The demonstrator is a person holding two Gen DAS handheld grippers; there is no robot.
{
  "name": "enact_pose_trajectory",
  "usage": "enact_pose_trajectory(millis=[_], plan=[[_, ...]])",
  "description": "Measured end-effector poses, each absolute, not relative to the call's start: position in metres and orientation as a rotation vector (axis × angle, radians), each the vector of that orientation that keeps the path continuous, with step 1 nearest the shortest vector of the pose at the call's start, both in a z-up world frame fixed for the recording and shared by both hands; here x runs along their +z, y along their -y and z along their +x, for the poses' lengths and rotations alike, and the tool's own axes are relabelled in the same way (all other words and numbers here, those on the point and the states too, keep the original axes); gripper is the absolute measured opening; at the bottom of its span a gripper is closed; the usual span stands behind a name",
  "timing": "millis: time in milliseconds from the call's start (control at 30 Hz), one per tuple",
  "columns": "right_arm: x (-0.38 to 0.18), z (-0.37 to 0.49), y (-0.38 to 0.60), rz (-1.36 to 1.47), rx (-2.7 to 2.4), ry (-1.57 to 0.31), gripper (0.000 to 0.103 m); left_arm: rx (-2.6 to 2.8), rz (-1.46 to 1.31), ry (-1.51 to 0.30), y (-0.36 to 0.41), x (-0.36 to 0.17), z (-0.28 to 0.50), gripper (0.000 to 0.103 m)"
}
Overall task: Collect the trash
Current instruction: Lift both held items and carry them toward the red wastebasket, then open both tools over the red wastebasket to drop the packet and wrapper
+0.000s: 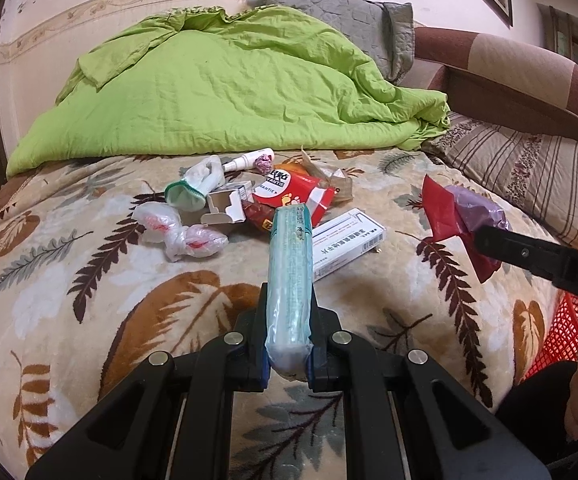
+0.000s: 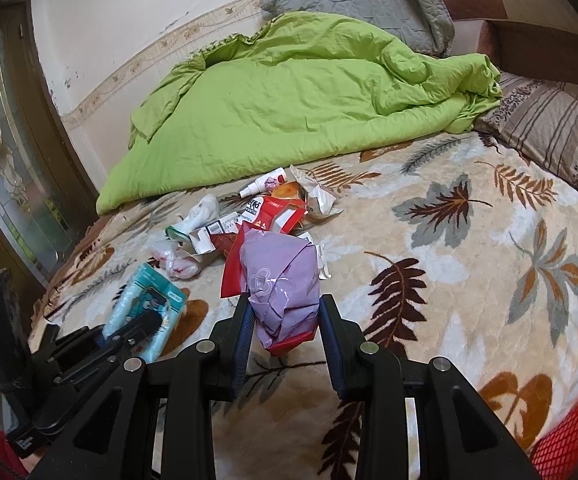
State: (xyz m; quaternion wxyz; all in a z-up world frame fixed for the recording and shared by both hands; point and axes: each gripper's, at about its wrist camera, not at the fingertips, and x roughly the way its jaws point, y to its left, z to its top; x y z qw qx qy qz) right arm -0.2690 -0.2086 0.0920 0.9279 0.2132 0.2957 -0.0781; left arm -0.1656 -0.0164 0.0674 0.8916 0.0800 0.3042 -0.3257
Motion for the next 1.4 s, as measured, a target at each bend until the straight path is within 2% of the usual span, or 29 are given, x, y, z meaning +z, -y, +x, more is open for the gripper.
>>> enact_pose_trajectory(millis=[433, 833, 1200, 1400], plan=[[0.140, -0.354, 0.231, 0.523, -0.155, -0.506, 0.035, -0.797, 0.204, -0.562, 0.040, 0.101, -0.219, 0.012], [0.149, -0.435, 0.274, 0.596, -0.294, -0.463, 0.035, -0.954, 0.237, -0.512, 0.079, 0.133, -0.269, 0.012], [0.130, -0.544, 0.347, 0.691, -0.591, -0.471, 0.035, -1.231, 0.308, -0.510, 0.168, 0.156, -0.337, 0.012], [0.119, -0.586, 0.377, 0.757, -0.717, -0.472, 0.036, -1.412, 0.334, -0.597, 0.229, 0.151, -0.381, 0.012]])
